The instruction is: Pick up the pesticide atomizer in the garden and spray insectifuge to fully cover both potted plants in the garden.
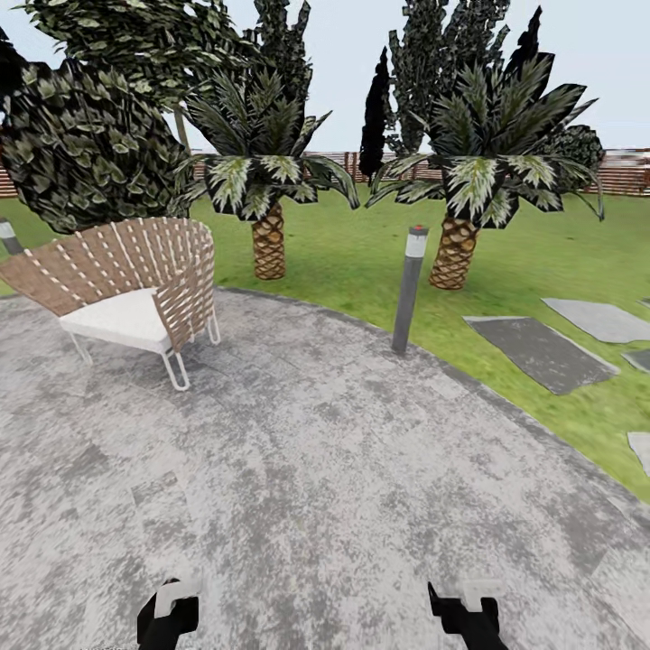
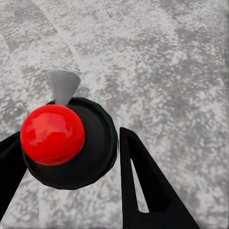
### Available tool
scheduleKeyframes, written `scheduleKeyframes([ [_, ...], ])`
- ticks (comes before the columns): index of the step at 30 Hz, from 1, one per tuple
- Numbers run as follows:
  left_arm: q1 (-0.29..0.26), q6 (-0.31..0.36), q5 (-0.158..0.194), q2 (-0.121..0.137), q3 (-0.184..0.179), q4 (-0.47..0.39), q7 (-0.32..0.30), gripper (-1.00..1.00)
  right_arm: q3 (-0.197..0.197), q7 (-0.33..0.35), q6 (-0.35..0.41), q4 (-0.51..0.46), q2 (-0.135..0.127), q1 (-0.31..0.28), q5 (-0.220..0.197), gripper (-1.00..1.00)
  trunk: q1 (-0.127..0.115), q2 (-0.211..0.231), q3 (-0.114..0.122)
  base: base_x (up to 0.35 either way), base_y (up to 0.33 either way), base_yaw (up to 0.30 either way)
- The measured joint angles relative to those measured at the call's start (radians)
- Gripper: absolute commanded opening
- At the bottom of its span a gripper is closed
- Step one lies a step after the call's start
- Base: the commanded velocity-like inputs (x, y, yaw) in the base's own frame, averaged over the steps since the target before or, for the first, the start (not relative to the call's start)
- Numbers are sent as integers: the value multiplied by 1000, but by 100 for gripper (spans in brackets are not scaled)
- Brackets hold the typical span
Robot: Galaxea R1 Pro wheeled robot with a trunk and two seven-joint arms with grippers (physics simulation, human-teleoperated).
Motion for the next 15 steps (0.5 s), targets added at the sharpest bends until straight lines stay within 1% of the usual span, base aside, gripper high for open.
scheduleKeyframes([
  [15, 0, 0, 0, 0, 0, 1, 0, -100, 1, 0, 0, 0, 0, 0, 1, 100, 0, 0, 0, -272, 215, -267],
])
